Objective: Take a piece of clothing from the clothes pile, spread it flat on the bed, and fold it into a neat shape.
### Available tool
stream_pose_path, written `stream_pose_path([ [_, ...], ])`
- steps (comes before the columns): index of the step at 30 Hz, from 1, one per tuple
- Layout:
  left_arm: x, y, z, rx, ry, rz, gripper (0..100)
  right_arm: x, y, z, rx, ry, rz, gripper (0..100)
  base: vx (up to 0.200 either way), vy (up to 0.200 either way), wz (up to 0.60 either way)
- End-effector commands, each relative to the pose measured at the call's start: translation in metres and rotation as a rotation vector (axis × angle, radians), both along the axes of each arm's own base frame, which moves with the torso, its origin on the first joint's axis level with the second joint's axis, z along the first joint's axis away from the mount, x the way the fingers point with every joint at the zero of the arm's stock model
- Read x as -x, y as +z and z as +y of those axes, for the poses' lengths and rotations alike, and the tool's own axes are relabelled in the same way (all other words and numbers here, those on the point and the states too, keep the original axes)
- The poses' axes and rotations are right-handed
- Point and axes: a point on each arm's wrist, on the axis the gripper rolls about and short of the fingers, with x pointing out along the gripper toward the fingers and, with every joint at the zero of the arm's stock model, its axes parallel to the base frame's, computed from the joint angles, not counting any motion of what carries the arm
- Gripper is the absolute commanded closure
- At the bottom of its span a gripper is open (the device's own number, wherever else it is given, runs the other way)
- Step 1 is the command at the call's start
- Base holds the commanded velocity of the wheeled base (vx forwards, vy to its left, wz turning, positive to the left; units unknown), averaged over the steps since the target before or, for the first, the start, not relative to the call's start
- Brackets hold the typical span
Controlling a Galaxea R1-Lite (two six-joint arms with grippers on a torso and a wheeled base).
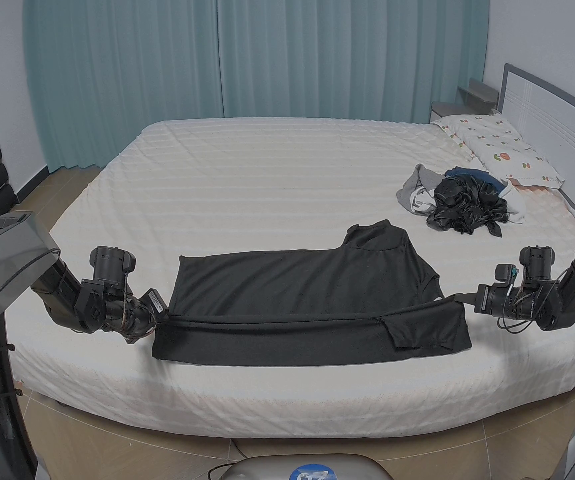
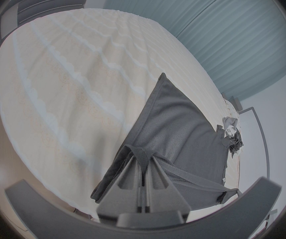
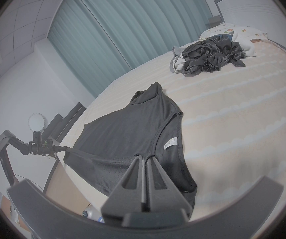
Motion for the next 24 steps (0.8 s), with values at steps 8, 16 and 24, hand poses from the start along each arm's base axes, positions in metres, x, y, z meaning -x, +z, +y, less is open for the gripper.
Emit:
stream_pose_path([
  [8,-0.013,-0.006,-0.006,0.031,0.027,-0.005,100,-0.013,-0.022,0.001,0.013,-0.016,0.029,100,0.000,0.000,0.00],
  [16,-0.017,-0.012,-0.008,0.029,0.031,-0.003,100,-0.020,-0.027,0.002,-0.002,-0.023,0.033,100,0.000,0.000,0.00],
  [24,-0.021,-0.017,-0.008,0.032,0.042,0.005,100,-0.025,-0.035,0.005,-0.027,-0.035,0.031,100,0.000,0.000,0.00],
])
